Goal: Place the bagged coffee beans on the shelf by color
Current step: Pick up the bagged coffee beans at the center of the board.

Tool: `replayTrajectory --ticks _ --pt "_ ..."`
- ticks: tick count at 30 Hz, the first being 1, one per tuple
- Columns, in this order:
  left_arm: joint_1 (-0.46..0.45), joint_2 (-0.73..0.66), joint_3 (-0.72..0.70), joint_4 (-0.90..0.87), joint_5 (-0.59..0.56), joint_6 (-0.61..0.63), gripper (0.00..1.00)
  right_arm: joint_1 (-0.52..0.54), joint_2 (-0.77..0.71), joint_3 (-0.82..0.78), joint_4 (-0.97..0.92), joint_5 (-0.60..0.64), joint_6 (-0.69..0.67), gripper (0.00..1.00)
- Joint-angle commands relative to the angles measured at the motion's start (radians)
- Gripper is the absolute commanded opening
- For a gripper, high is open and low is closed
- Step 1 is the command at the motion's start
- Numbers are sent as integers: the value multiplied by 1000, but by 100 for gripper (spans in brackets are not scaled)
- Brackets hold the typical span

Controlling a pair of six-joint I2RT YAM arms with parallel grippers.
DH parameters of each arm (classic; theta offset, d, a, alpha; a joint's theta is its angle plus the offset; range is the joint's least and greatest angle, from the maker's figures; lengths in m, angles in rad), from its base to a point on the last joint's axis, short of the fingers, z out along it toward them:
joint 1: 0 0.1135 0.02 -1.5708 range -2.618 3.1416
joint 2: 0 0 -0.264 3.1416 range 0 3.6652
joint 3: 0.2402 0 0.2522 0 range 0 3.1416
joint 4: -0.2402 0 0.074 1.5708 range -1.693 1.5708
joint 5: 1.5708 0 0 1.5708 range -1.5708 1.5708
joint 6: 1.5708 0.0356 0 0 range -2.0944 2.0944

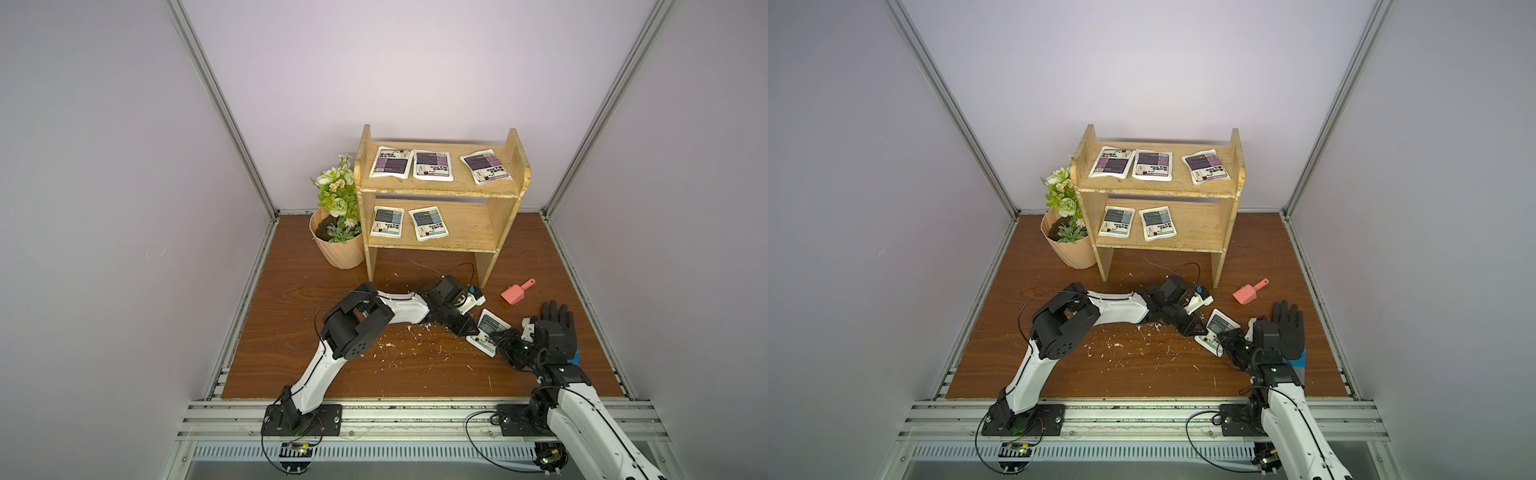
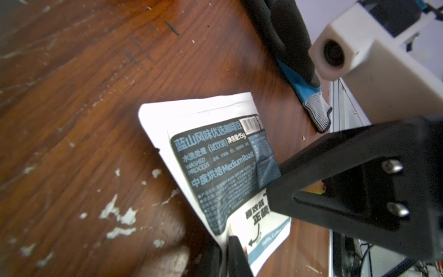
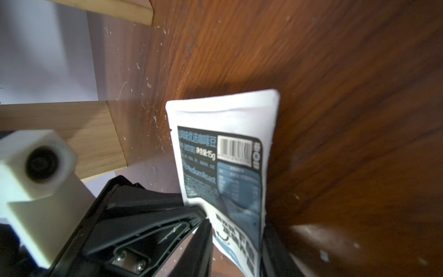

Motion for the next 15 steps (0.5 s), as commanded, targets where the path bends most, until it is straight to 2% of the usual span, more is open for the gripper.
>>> replayTrajectory --ticks 1,2,7,15 --pt "-15 -15 -36 -12 27 3 3 1 7 6 -20 -18 -1 35" --pt "-13 -23 -43 -9 21 7 1 0 5 12 -21 -16 -4 36" --pt "0 -68 -108 50 16 -15 1 0 -11 21 -4 -9 -6 40" --pt "77 -148 -231 264 119 -143 1 4 -49 -10 64 -59 33 43"
